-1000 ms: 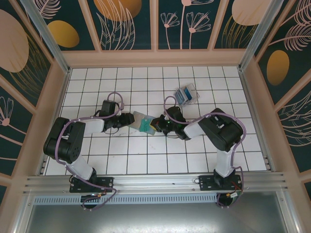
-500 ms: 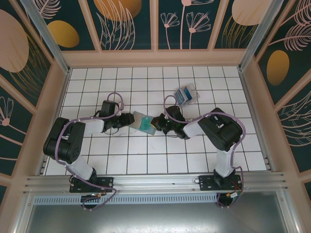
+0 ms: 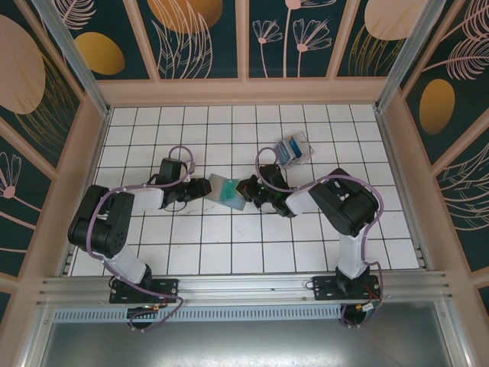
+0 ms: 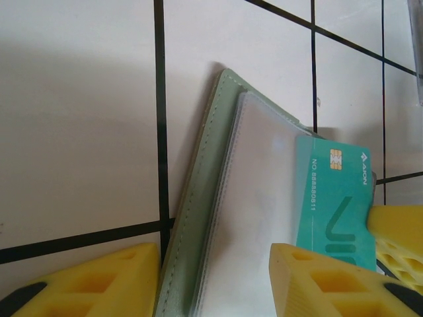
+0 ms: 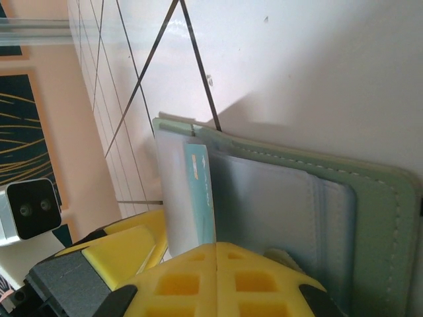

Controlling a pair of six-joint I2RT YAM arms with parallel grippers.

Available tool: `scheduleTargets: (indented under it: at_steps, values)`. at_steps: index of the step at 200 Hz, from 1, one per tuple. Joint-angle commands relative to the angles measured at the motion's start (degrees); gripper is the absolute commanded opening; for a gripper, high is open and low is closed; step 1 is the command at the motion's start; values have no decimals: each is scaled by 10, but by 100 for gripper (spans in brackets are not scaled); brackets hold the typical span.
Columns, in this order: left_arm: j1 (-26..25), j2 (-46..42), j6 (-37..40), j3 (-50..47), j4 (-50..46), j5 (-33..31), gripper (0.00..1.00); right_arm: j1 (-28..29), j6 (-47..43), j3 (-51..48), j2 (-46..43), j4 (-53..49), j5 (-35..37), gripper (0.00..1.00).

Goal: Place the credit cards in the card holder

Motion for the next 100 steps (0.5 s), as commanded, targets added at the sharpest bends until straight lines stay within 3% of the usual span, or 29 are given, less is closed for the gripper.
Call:
scheduleTargets:
  at_steps: [1,65,100]
  values:
    - [-3,6,-3,-17,-16,17,49,9,-12,1,5,7,36,0]
    - [-3,8,-6,-22,-8,21,46,33,-1,-20,5,39,92,0]
    - [-6,21,-9,-19,17,65,41,45,2,-14,16,39,126,0]
